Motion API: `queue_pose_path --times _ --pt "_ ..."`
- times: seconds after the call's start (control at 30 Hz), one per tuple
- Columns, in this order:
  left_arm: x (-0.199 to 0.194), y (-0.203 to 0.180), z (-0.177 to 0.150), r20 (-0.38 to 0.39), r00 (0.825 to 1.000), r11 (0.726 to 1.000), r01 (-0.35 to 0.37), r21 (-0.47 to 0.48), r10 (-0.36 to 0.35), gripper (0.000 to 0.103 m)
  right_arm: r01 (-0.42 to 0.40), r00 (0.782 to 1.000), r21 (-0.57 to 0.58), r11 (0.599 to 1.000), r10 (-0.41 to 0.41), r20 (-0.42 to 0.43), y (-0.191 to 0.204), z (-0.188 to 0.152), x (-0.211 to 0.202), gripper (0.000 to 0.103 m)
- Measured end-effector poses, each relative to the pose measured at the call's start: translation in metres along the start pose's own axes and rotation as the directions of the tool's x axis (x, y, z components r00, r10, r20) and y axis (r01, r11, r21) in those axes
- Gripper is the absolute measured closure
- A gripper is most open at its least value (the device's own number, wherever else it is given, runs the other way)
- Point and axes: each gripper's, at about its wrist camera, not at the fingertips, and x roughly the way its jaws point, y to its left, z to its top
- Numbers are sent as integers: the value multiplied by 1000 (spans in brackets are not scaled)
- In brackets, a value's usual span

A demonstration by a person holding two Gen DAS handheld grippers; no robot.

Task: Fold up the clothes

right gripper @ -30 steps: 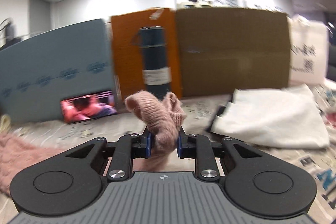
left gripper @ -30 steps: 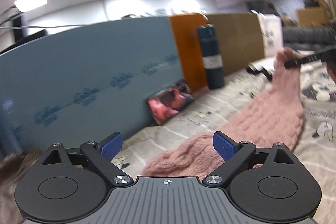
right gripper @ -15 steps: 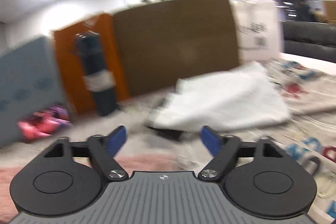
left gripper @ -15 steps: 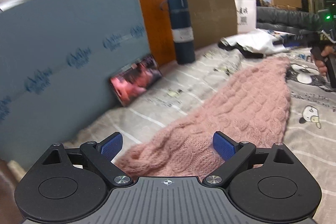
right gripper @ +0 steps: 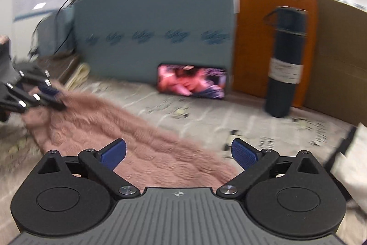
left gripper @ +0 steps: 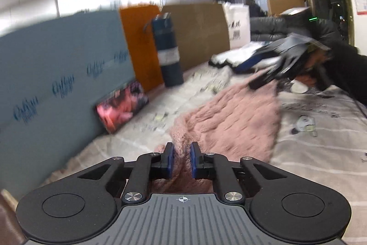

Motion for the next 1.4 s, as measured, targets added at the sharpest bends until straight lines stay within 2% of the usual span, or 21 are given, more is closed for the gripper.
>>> queue_pose_path --times 0.1,0.17,0.27,0.3,0.33,0.4,0.5,0.67,0.77,0.87,0.97,1.07,1.1,1.13,1.2,1.23,1.27,1.3,1.33,1.37,1.4 --pt "-25 -36 -1 48 997 993 -58 103 54 91 -33 999 -82 996 31 -14 10 5 8 2" --pt "-35 -51 -4 62 996 989 -76 127 69 94 -39 999 -138 990 38 -11 15 9 9 0" --pt "-47 -68 -6 83 993 985 -101 142 90 95 -138 990 -170 976 128 -67 15 13 12 3" --pt "-49 -70 -7 89 992 985 -104 141 92 96 -171 983 -153 973 158 -94 14 14 12 16" --pt "-51 -72 -8 94 991 986 -103 135 90 96 -193 978 -141 971 179 -108 15 13 10 46" --pt "-55 -75 -9 104 991 987 -100 122 87 97 -206 974 -138 969 189 -124 20 11 3 80" --pt "-63 -78 -11 124 989 990 -96 102 83 97 -172 983 -165 971 159 -88 31 3 -24 89" --pt "-89 -88 -15 169 985 999 -45 25 40 97 -107 993 -214 971 114 20 64 -15 -91 90" --pt "-101 -93 -22 182 983 998 4 -65 8 97 -77 996 -224 972 87 34 89 -33 -119 90" --pt "-104 -104 -30 124 992 996 19 -83 -9 97 -79 997 -184 980 82 8 104 -52 -130 90" --pt "-99 -114 -37 18 1000 998 26 -63 -25 97 -95 995 -127 987 89 -54 109 -71 -127 90" --pt "-96 -120 -43 -64 997 997 49 -54 -53 94 -113 990 -76 991 106 -91 108 -85 -124 88" --pt "-96 -120 -43 -69 996 996 56 -65 -60 92 -120 990 -61 991 115 -85 107 -88 -126 75" --pt "-97 -119 -44 -73 995 995 62 -75 -68 88 -128 991 -38 991 126 -55 103 -89 -130 50" --pt "-99 -117 -45 -55 997 993 50 -103 -56 82 -127 991 24 992 126 44 92 -85 -141 33" --pt "-101 -114 -44 -37 999 992 35 -123 -40 73 -122 989 67 990 116 93 83 -83 -145 30" --pt "-104 -109 -43 -14 1000 989 15 -150 -17 59 -100 987 113 989 85 133 73 -81 -147 26" --pt "-106 -103 -42 12 1000 983 -9 -185 11 50 -77 984 161 984 49 169 62 -78 -148 19" --pt "-109 -95 -41 39 998 972 -41 -232 51 36 -42 982 216 975 0 189 51 -77 -147 18" --pt "-110 -85 -39 56 993 956 -83 -283 103 31 -7 978 271 963 -50 205 39 -75 -146 18" --pt "-111 -74 -37 62 985 934 -131 -333 160 31 31 973 326 945 -103 206 29 -74 -143 18"
